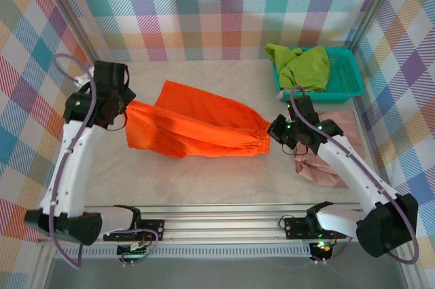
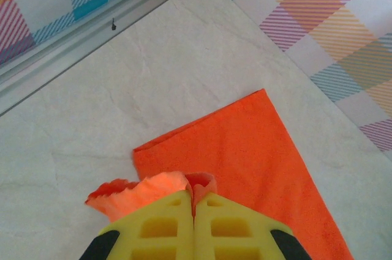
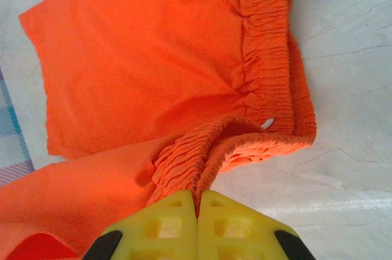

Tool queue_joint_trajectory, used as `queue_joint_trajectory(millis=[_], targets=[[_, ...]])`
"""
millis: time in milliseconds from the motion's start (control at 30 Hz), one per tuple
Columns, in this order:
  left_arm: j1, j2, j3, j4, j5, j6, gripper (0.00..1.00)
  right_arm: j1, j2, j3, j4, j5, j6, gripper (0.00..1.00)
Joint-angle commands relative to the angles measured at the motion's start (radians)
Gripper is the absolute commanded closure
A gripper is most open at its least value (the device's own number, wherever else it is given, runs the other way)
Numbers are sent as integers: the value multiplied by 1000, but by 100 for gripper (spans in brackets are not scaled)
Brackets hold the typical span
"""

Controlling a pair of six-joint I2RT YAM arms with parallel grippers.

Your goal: Fold and stack the shorts

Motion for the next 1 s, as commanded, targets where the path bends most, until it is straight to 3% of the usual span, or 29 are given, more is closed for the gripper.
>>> queue_joint_trajectory(millis=[0, 433, 667, 733, 800, 867, 967], targets=[[11, 58, 9, 95, -32, 22, 100, -6, 37, 30, 42, 44, 31, 100], [14, 405, 139, 178, -43, 4, 100, -62, 202, 56, 132, 52, 70, 100], [24, 658, 318, 193, 2, -9, 100, -111, 339, 100, 182, 36, 111, 96], [33, 736, 384, 200, 22, -11, 100, -141, 381, 115, 202, 22, 134, 89], [48, 824, 469, 208, 71, -16, 96, -180, 424, 138, 231, -2, 167, 74], [65, 900, 566, 220, 156, -5, 82, -223, 464, 169, 261, -44, 184, 51], [81, 943, 701, 211, 249, 42, 63, -268, 475, 221, 272, -106, 190, 33]])
